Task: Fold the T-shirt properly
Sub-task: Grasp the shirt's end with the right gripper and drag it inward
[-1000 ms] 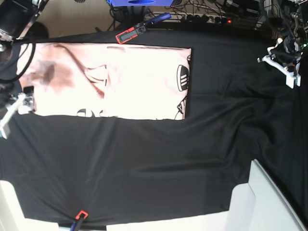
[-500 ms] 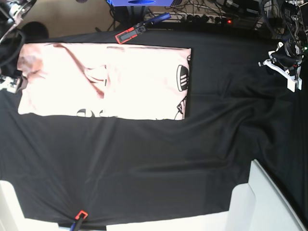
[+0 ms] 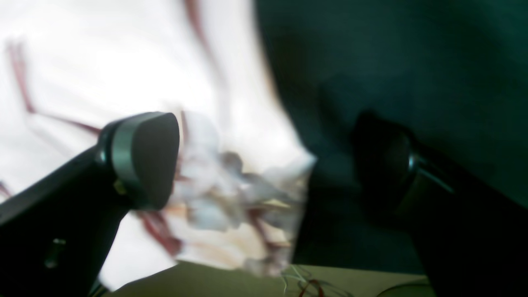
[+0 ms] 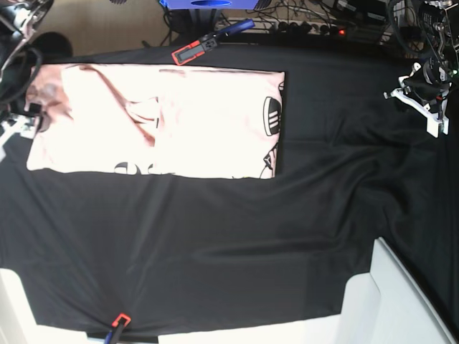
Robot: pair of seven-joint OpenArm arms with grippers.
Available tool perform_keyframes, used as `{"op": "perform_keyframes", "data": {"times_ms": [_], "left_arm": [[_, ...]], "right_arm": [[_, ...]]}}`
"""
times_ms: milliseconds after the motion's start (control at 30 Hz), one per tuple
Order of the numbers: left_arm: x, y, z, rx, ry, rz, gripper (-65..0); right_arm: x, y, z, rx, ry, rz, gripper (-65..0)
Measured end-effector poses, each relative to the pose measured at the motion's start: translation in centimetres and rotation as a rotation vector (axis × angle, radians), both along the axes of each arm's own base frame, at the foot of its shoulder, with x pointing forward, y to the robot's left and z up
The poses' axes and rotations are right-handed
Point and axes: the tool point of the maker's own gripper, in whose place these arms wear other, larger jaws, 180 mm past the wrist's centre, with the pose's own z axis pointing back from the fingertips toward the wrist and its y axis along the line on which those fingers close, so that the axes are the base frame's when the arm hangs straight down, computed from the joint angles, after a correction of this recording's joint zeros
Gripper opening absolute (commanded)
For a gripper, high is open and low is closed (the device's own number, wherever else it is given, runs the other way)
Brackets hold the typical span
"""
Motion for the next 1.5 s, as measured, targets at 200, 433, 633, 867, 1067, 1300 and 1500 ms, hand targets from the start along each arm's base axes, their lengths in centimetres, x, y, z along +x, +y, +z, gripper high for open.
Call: {"op": "perform_keyframes", "data": {"times_ms": [200, 433, 633, 867, 1067, 1300, 1500], "left_arm": [[-0.1, 0.0, 0.0, 0.000, 0.001, 0.000, -65.0], [-0.4, 0.0, -0.2, 0.000, 0.009, 0.001, -65.0], [-0.4, 0.0, -0.2, -0.001, 0.009, 0.001, -65.0], [-0.4, 0.0, -0.2, -0.001, 0.009, 0.001, -65.0], [-0.3, 0.0, -0.1, 0.000, 0.006, 0.001, -65.0], [-0.2, 0.0, -0.1, 0.000, 0.006, 0.001, -65.0], [-0.1, 0.0, -0.1, -0.001, 0.004, 0.000, -65.0]], "right_arm": [[1.2, 1.8, 0.8, 0.081, -0.033, -0.003, 0.0], [0.4, 0.3, 0.6, 0.226, -0.070, -0.160, 0.0], [0.3, 0.1, 0.6, 0.241, -0.070, -0.174, 0.0], [0.2, 1.1, 0.4, 0.251, -0.046, -0.153, 0.0], [0.4, 2.9, 0.7, 0.254, -0.031, -0.108, 0.0], [0.0, 3.7, 0.4, 0.249, -0.013, -0.074, -9.1], [0.2, 5.9, -0.3, 0.275, 0.003, -0.035, -33.4]]}}
